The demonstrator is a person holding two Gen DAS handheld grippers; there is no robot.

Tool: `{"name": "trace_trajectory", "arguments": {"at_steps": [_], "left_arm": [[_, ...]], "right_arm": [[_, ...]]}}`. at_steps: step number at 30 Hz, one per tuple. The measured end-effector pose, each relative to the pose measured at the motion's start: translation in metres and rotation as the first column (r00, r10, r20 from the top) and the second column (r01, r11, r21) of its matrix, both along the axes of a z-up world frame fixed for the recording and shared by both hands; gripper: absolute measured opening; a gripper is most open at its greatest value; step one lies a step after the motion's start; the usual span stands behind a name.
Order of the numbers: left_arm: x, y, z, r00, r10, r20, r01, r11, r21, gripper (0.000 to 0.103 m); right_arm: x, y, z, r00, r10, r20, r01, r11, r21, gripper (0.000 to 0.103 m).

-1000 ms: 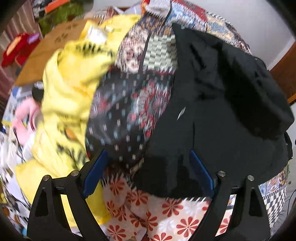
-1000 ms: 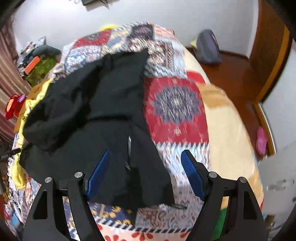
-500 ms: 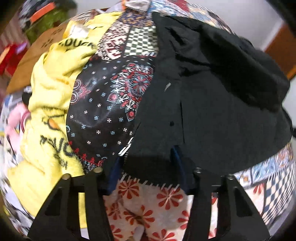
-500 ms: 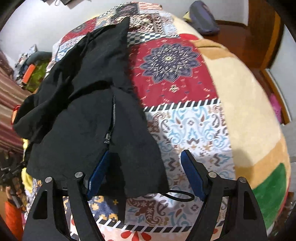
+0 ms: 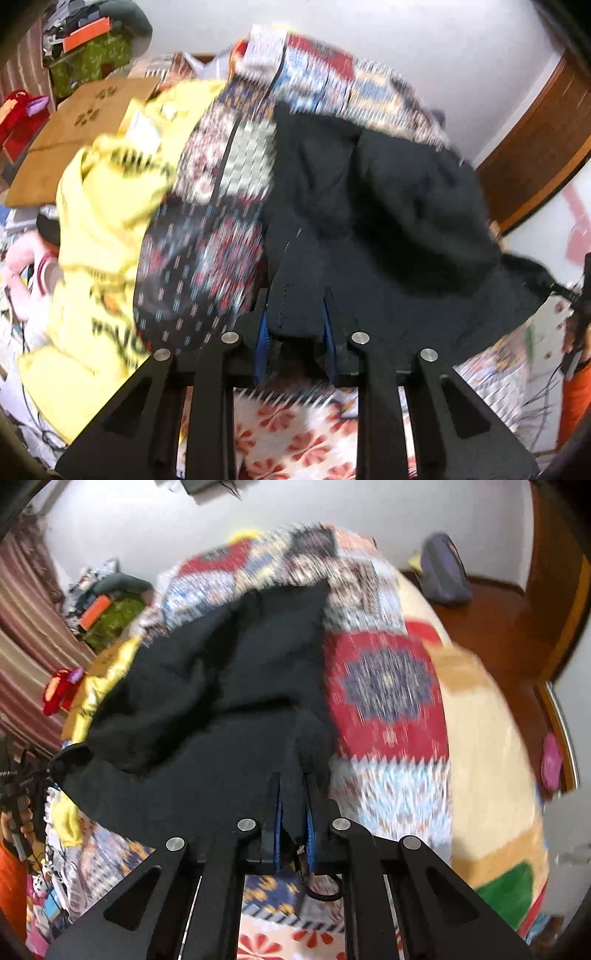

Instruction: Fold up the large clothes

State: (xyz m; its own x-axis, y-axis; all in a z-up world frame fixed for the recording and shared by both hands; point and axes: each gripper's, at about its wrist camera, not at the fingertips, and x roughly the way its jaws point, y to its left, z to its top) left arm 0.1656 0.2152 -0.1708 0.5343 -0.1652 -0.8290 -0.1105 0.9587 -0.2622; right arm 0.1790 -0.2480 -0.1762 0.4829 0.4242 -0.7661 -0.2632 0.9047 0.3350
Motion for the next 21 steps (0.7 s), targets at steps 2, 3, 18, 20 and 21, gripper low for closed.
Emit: {"name": "trace_trajectory", "arguments": {"at_steps": [2,3,18,20,21], "left_arm": [[0.019,-0.001,0.022,0.999,0.006,0.039,-0.005,1.0,-0.014,0.023],[0.03,-0.001,0.031,0.999,0.006,0.052,-0.005,1.0,-0.012,0.023],[0.201,0.04,0.03,0.989,0.144,0.022,-0.141,0.986,-0.093,0.018],[0.223,0.05,0.005,0.986,0.164,-0.017,-0.165,0.981,-0.103,0.018],[0.229,0.051,-0.004,0.985,0.171,-0.031,-0.173,0.98,-0.099,0.019]], "right_arm": [[0.011,0.002,0.02,0.999,0.012,0.038,-0.013,1.0,0.011,0.008],[0.018,0.004,0.031,0.998,0.018,0.058,-0.019,1.0,0.012,0.008],[0.187,0.044,0.063,0.993,-0.005,0.114,0.015,0.996,-0.083,0.006],[0.212,0.048,0.044,0.997,-0.021,0.079,0.03,0.994,-0.103,0.004],[0.218,0.046,0.037,0.997,-0.028,0.068,0.036,0.993,-0.114,0.003]]}}
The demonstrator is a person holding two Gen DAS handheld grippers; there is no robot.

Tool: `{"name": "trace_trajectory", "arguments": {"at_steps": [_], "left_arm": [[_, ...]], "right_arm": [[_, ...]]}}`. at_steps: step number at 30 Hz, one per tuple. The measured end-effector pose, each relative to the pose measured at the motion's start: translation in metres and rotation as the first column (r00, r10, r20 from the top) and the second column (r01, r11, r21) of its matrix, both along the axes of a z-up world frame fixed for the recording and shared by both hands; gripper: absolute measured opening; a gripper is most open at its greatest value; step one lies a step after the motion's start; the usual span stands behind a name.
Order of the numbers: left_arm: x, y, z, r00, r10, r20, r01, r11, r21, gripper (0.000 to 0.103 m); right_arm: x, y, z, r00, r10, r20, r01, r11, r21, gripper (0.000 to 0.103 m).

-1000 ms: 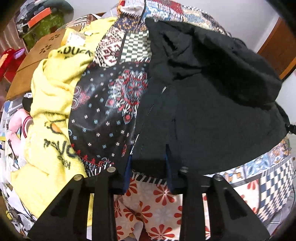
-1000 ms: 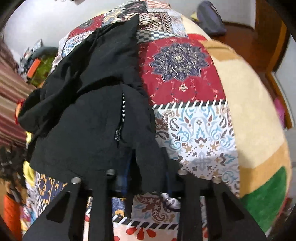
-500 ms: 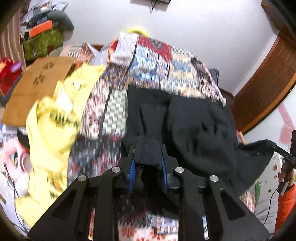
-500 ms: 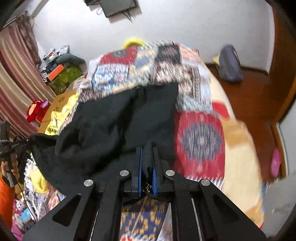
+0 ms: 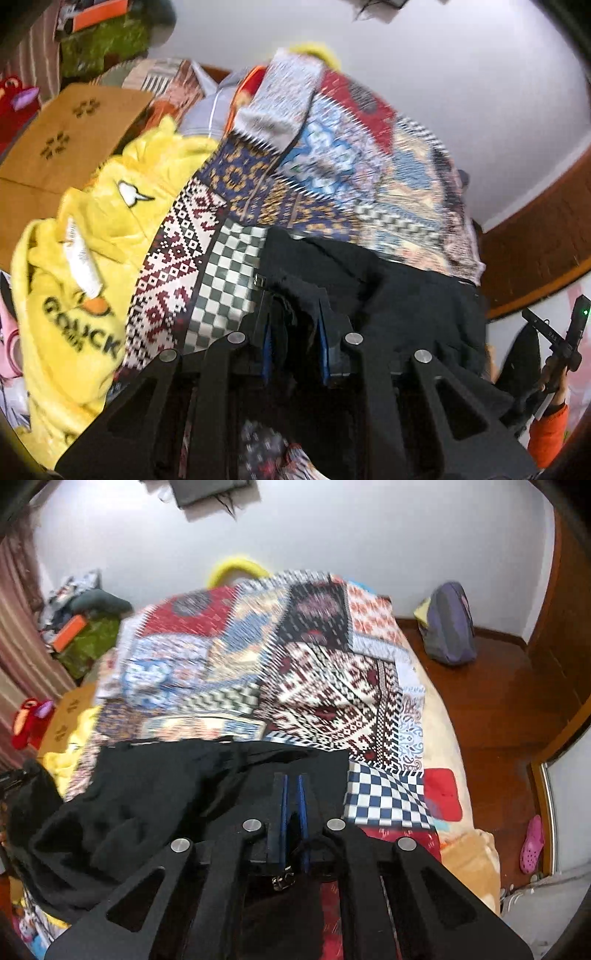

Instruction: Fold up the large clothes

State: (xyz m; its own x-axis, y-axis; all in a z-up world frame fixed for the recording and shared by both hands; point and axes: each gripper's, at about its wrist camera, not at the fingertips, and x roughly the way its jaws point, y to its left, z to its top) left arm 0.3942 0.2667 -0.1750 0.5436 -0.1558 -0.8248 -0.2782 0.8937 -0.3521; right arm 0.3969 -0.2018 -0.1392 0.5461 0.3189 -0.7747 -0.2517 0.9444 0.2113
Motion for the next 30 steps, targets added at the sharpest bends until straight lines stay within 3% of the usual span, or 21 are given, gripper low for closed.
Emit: {"name": "trace_trajectory", "arguments": {"at_steps": [7,11,14,17,19,21,23,27,30], "left_arm": [[0.04,-0.001,-0.073,0.994,-0.011,-0.106,0.013,1.0,0.022,0.019],[0.05,-0.021,-0.083,0.988,-0.066,-0.137,0.084,0.988,0.133,0.021],[0.046,-0.029,-0.07,0.989,-0.064,-0.131,0.09,0.974,0.205,0.023],[0.036,-0.033,-0.046,0.991,-0.064,-0.114,0.096,0.951,0.293,0.032],[0.024,-0.037,-0.023,0.993,-0.078,-0.088,0.104,0.932,0.346,0.047],[0.012,-0.041,-0.002,0.995,-0.092,-0.049,0.103,0.929,0.357,0.06],[-0.009,-0.049,0.025,0.992,-0.126,0.01,0.114,0.929,0.351,0.065],[-0.046,-0.075,0.056,0.978,-0.203,0.052,0.163,0.891,0.423,0.071],[-0.073,-0.102,0.063,0.961,-0.269,0.066,0.205,0.853,0.48,0.084]], "right_arm": [[0.044,-0.006,-0.075,0.991,-0.032,-0.128,0.032,1.0,-0.002,0.002],[0.044,-0.015,-0.081,0.991,-0.044,-0.125,0.049,0.998,0.031,0.002],[0.04,-0.021,-0.06,0.994,-0.064,-0.087,0.065,0.998,0.014,0.003],[0.031,-0.021,-0.03,0.997,-0.055,-0.058,0.053,0.998,-0.027,0.006],[0.016,-0.019,-0.004,0.999,-0.049,-0.022,0.048,0.997,-0.058,0.013],[-0.003,-0.017,0.018,0.999,-0.034,0.036,0.036,0.998,-0.05,0.034],[-0.025,-0.013,0.035,0.995,-0.009,0.095,0.011,1.0,-0.027,0.05],[-0.076,0.005,0.057,0.982,0.086,0.166,-0.089,0.996,0.011,0.057],[-0.109,0.022,0.053,0.975,0.146,0.169,-0.155,0.987,0.041,0.058]]}}
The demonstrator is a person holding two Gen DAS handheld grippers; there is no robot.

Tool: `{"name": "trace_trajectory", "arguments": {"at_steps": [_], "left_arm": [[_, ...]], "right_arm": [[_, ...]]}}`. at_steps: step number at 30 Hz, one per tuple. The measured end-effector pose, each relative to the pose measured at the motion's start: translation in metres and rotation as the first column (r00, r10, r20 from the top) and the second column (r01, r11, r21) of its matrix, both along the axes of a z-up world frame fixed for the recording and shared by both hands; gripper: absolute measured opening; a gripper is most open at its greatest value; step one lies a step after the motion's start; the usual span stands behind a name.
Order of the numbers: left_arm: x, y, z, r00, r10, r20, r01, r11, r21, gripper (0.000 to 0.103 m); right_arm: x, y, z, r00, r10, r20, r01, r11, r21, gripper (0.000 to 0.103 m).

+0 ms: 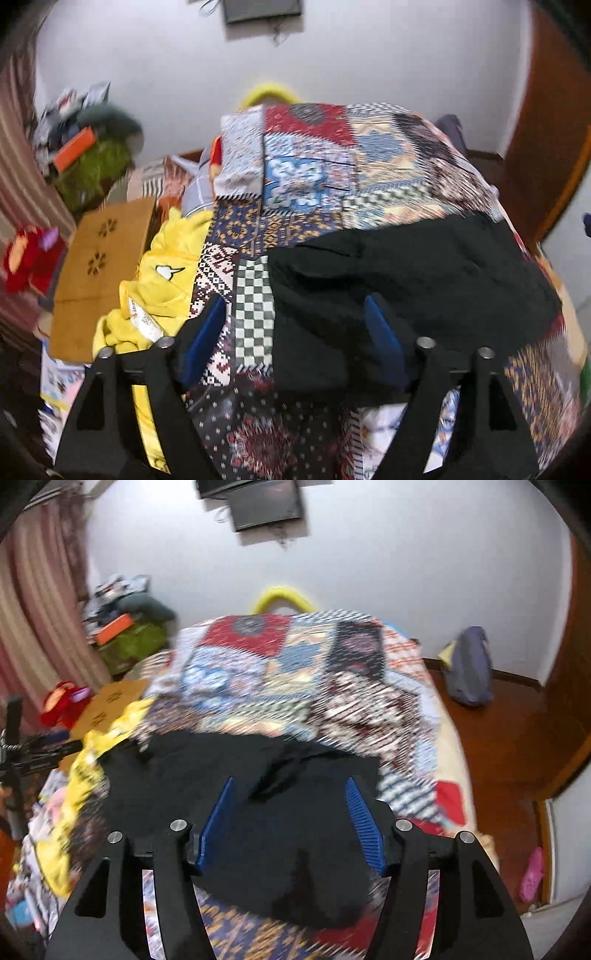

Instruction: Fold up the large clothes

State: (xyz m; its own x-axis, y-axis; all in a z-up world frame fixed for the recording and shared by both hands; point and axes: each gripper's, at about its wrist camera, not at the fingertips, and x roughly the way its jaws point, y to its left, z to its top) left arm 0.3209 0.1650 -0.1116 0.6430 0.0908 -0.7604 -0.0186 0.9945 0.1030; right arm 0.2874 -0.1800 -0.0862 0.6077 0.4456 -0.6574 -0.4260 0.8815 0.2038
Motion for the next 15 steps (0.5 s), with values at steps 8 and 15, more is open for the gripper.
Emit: {"name": "trace_trajectory", "arguments": {"at_steps": [8,15], "left_arm": [[-0.037,-0.065,-0.039,0.989,-0.14,-0.054,0.14,0.99,-0.01,0.084],[-0.004,-0.096,-0.077,0.99,-0.116,-0.086,0.109,0.991,-0.074,0.08]], "right_arm": [[-0.034,0.043,-0.05,0.993,0.082,-0.082,-0.084,0.996,-0.016,0.058],[-0.021,0.077,-0.08,0.986,0.102,-0.13,-0.106,0.994,-0.028,0.058]]}}
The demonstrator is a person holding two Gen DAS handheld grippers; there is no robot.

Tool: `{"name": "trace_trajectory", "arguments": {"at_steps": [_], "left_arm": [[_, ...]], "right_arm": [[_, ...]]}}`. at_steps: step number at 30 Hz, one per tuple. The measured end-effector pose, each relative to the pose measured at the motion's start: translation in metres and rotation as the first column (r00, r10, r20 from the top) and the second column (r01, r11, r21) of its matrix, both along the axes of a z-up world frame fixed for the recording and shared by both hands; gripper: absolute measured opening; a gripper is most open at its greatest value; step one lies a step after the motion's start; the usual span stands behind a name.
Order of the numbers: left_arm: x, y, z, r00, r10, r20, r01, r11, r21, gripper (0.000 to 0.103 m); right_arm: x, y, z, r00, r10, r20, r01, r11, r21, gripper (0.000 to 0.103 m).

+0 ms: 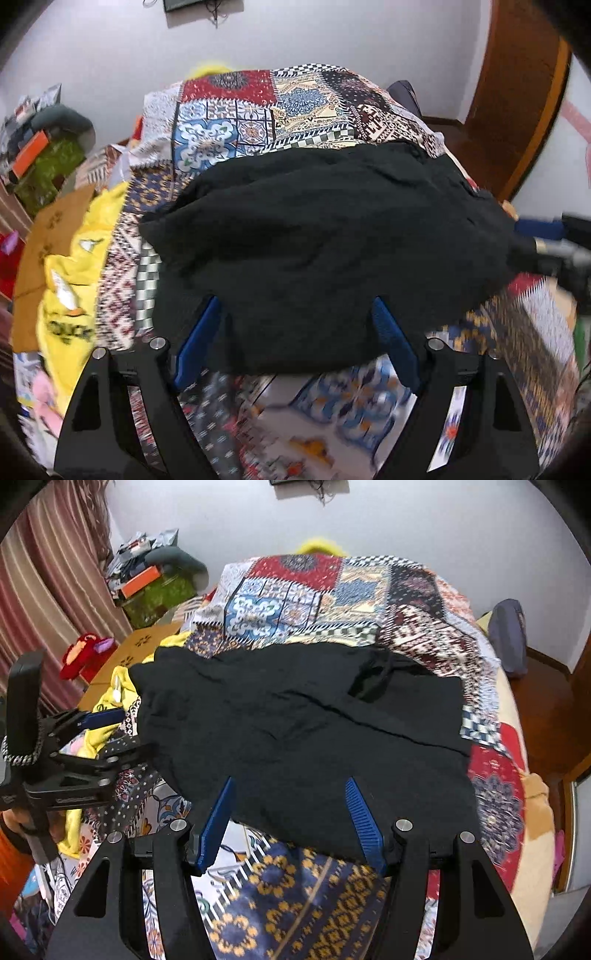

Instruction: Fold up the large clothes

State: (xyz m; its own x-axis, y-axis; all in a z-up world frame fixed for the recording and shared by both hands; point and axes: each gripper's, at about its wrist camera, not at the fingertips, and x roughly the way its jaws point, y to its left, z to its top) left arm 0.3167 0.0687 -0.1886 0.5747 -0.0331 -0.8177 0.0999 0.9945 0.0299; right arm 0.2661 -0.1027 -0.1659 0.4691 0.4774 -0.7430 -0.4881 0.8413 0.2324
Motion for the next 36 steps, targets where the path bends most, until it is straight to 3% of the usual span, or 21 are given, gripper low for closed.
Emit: {"name": "trace_trajectory", "arguments": {"at_steps": [5,11,12,18,25,32,36], "left_arm": [[0.044,-0.002,-0.019,0.998,0.045,-0.033,-0.045,0.999,-0.021,0.08],[0.082,-0.002,-0.028,0.998,0.06,-0.009,-0.06,0.998,0.0,0.081],[0.09,0.001,-0.03,0.997,0.069,-0.013,-0.07,0.998,-0.012,0.081],[0.124,0.016,-0.05,0.989,0.13,-0.076,-0.138,0.984,-0.113,0.082],[0.116,0.018,-0.044,0.99,0.131,-0.054,-0.136,0.986,-0.097,0.083],[0.082,0.033,-0.014,0.984,0.177,0.001,-0.177,0.981,-0.075,0.082],[0.053,0.052,0.008,0.978,0.203,0.038,-0.196,0.972,-0.133,0.082]], "right_arm": [[0.024,0.013,-0.018,0.999,-0.042,-0.025,0.042,0.999,-0.011,0.058],[0.065,0.014,-0.042,0.993,-0.109,-0.045,0.11,0.994,0.019,0.062],[0.071,0.014,-0.045,0.992,-0.119,-0.042,0.12,0.993,0.02,0.067],[0.089,0.018,-0.053,0.991,-0.125,-0.048,0.126,0.992,0.023,0.069],[0.084,0.015,-0.048,0.993,-0.116,-0.037,0.117,0.993,0.02,0.07],[0.068,0.015,-0.028,0.994,-0.11,0.011,0.11,0.994,-0.018,0.069],[0.049,0.018,-0.009,0.992,-0.099,0.078,0.103,0.994,-0.037,0.07]]}}
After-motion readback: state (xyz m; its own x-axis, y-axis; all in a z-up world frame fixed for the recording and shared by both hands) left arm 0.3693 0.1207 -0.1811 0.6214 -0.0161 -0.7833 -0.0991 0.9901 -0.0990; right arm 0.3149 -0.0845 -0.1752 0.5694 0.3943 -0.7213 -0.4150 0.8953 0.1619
